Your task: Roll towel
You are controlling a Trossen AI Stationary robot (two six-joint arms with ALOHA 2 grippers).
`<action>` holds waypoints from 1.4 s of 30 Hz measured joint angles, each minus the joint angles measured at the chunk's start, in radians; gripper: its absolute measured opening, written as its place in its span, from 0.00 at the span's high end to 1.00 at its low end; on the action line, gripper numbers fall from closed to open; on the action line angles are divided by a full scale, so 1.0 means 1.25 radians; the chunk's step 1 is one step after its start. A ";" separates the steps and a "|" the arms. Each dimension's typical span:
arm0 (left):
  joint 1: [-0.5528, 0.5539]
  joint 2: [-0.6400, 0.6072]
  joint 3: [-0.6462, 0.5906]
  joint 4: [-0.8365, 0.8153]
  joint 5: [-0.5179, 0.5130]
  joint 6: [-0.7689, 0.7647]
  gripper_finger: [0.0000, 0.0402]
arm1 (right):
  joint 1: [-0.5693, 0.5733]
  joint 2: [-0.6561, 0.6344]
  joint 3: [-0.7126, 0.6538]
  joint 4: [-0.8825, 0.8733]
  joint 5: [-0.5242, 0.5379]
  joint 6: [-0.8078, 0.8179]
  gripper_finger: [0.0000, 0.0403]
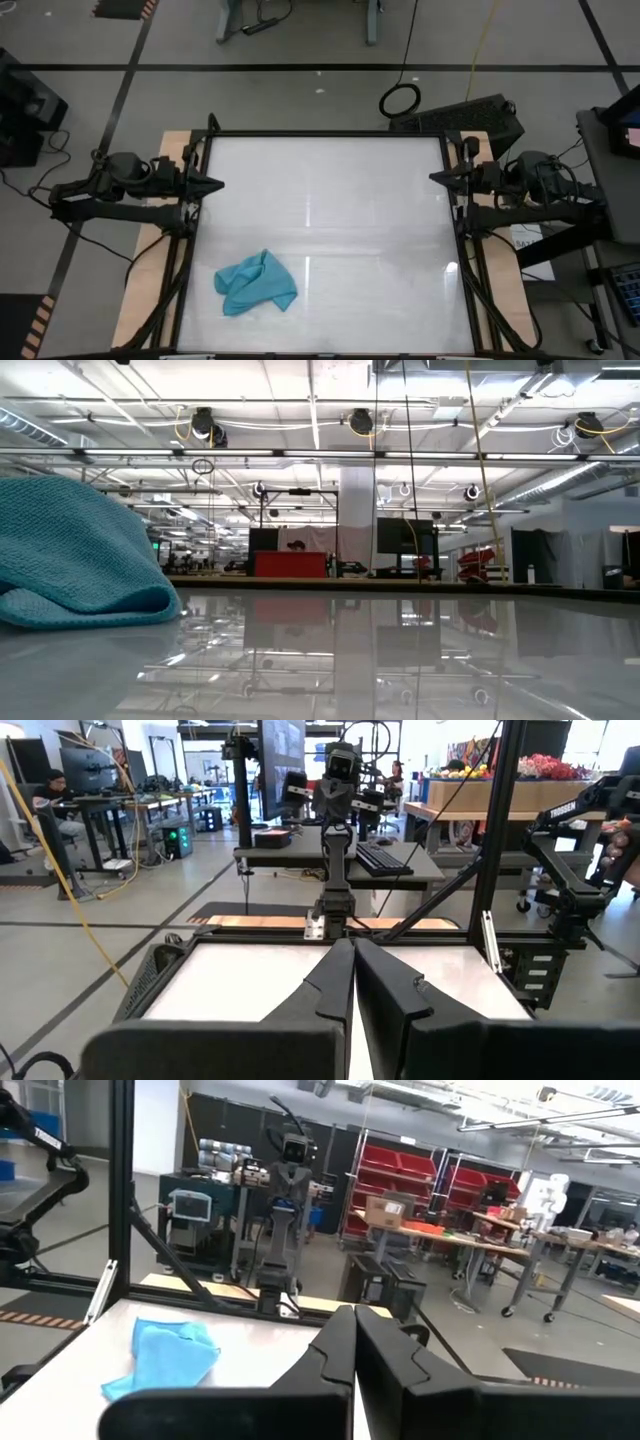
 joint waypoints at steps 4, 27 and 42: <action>0.000 0.000 0.000 0.001 -0.004 0.102 0.94 | 0.000 0.000 0.000 0.000 0.000 0.001 1.00; 0.000 0.000 0.000 0.007 -0.005 0.163 0.94 | 0.000 0.000 0.000 -0.001 0.000 0.085 1.00; 0.000 0.000 0.000 0.007 -0.005 0.163 0.94 | 0.000 0.000 0.000 -0.001 0.000 0.085 1.00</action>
